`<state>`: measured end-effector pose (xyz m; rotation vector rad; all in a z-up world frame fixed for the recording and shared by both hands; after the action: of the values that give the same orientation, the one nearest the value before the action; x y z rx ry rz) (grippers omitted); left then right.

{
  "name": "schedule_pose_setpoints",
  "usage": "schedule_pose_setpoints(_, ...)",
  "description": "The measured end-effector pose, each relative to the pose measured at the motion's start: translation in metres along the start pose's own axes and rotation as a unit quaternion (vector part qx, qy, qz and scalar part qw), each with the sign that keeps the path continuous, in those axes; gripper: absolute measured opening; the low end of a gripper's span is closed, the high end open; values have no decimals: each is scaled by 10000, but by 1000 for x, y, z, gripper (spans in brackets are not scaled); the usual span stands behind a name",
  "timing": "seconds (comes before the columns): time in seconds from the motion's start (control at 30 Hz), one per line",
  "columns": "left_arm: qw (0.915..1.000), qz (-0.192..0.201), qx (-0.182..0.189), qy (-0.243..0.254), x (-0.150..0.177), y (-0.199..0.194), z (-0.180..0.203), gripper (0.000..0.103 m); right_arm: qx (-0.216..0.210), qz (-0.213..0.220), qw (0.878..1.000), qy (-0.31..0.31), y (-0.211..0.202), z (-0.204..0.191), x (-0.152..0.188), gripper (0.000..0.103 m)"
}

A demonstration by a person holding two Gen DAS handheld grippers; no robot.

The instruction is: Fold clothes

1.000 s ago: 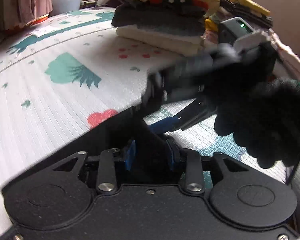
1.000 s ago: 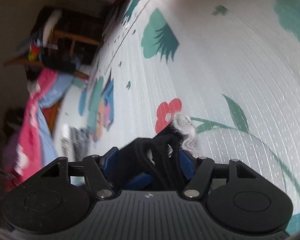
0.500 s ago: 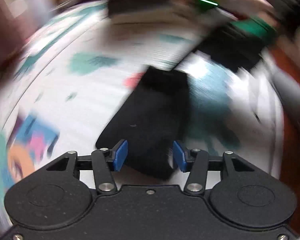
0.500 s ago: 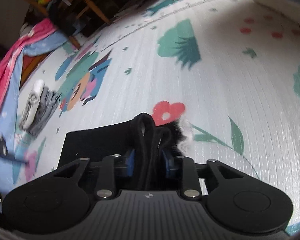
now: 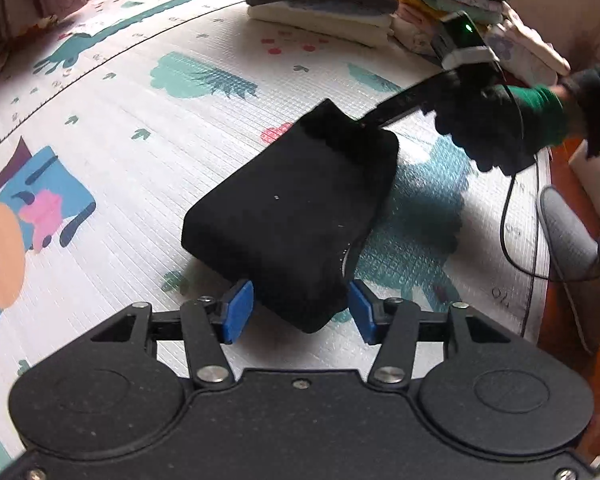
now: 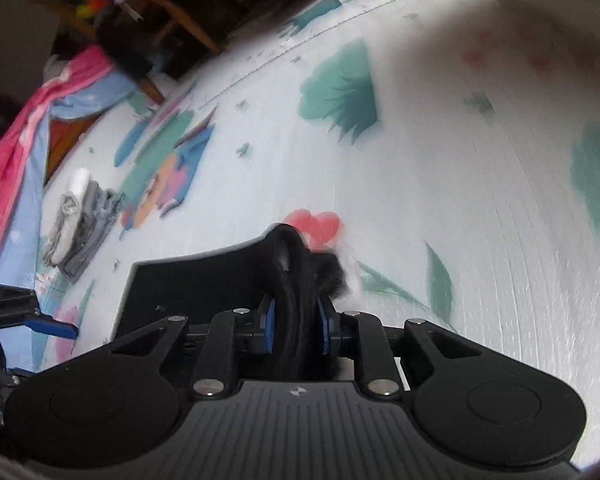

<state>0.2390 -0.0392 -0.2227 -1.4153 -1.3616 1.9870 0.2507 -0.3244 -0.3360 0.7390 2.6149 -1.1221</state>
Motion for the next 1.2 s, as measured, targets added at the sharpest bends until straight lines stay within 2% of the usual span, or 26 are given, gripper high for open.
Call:
schedule_pose_setpoints(0.13,9997,112,-12,-204,7,6,-9,52,53,65,10000,28,-7,-2,-1,24)
schedule_pose_setpoints(0.3,9989,434,-92,161,4,18,0,47,196,105,9996,-185,-12,-6,1,26)
schedule_pose_setpoints(0.33,9991,344,-75,227,6,31,0,47,280,146,9991,-268,-13,-8,1,29)
schedule_pose_setpoints(0.4,9986,-185,-117,476,19,66,1,48,412,187,9980,-449,-13,-14,1,31)
schedule_pose_setpoints(0.47,9971,-4,-173,737,22,78,7,51,590,236,9955,-705,-13,-19,2,36)
schedule_pose_setpoints(0.57,9971,-70,-163,747,13,68,9,50,863,411,9912,-913,-21,-23,-1,44)
schedule_pose_setpoints(0.67,9939,298,-328,1009,5,47,5,50,1058,850,9806,-1418,-38,-36,-5,45)
schedule_pose_setpoints(0.7,9944,358,-356,926,1,47,0,50,1109,1028,9749,-1631,-44,-42,-6,46)
schedule_pose_setpoints(0.77,9948,448,-379,827,-6,54,-6,50,899,1172,9656,-2139,-48,-62,-3,45)
schedule_pose_setpoints(0.83,9947,508,-370,812,-12,67,-10,50,666,1037,9569,-2628,-38,-83,3,44)
schedule_pose_setpoints(0.87,9942,417,-356,926,-9,78,-11,51,541,877,9560,-2746,-28,-89,6,41)
schedule_pose_setpoints(0.93,9924,227,-328,1162,-3,101,-12,60,529,623,9581,-2746,-8,-77,10,40)
schedule_pose_setpoints(0.97,9920,426,-316,1146,-2,105,-12,65,580,571,9583,-2740,-1,-63,12,30)
schedule_pose_setpoints(1.0,9926,473,-315,1073,-2,106,-12,66,632,518,9584,-2734,7,-48,13,25)
schedule_pose_setpoints(1.03,9932,514,-314,997,-2,107,-13,66,555,540,9556,-2843,7,-41,15,23)
schedule_pose_setpoints(1.1,9917,344,-357,1187,-6,101,-6,65,591,422,9531,-2938,4,-44,14,23)
schedule_pose_setpoints(1.2,9869,504,-249,1510,-7,83,6,65,588,521,9589,-2727,-7,-51,8,25)
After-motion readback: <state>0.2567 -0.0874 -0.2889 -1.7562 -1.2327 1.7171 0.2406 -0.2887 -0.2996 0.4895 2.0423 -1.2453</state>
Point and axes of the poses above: each gripper's, at about its wrist camera, not at the fingertips, and y roughly the way its jaws point, z to its right, x to its underside, the point moved 6 cm from there along y, roughly the way its jaws point, and after that the axes turned 8 degrees about y, right-handed, at the moved point
